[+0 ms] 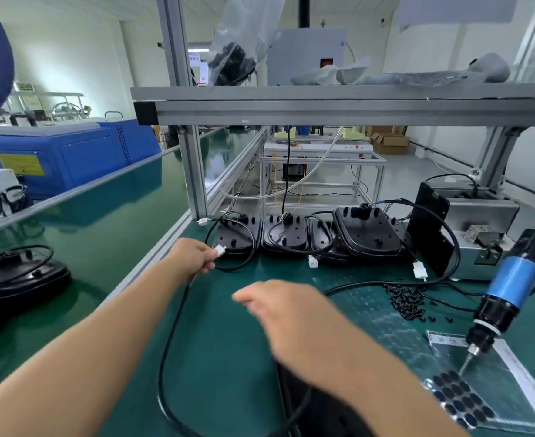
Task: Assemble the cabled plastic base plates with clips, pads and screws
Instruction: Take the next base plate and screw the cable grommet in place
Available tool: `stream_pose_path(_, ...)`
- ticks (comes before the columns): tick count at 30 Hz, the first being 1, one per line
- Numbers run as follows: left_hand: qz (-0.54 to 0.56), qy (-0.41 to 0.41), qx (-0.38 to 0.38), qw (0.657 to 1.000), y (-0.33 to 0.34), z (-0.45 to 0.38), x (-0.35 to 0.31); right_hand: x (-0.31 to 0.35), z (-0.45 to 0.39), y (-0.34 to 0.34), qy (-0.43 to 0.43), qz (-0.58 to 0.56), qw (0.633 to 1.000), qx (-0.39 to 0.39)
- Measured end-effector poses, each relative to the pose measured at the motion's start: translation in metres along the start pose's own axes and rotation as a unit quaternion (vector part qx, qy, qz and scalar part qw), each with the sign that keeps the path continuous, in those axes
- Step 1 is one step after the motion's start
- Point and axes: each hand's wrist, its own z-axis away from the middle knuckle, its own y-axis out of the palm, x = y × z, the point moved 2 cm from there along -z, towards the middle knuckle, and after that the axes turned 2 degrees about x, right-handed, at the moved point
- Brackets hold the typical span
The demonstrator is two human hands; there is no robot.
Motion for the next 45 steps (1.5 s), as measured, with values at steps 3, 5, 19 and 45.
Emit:
stream_pose_path(3, -0.149, 0.059, -0.004, 0.987, 0.015, 0.005, 0.01, -0.059, 0.018, -0.024, 0.123, 0.018, 0.992, -0.005)
stream_pose_path(5, -0.274, 0.095, -0.065, 0.955, 0.026, 0.011, 0.005, -0.08, 0.03, -0.021, 0.153, -0.025, 0.988, 0.023)
stream_pose_path(19, -0.344, 0.34, 0.074, 0.872, 0.093, 0.05, -0.016, -0.107, 0.071, -0.013, 0.135, -0.147, 0.98, 0.023)
stream_pose_path(45, 0.23, 0.084, 0.231, 0.942, 0.09, 0.094, -0.018, -0.124, -0.007, 0.03, 0.268, -0.375, 0.877, -0.138)
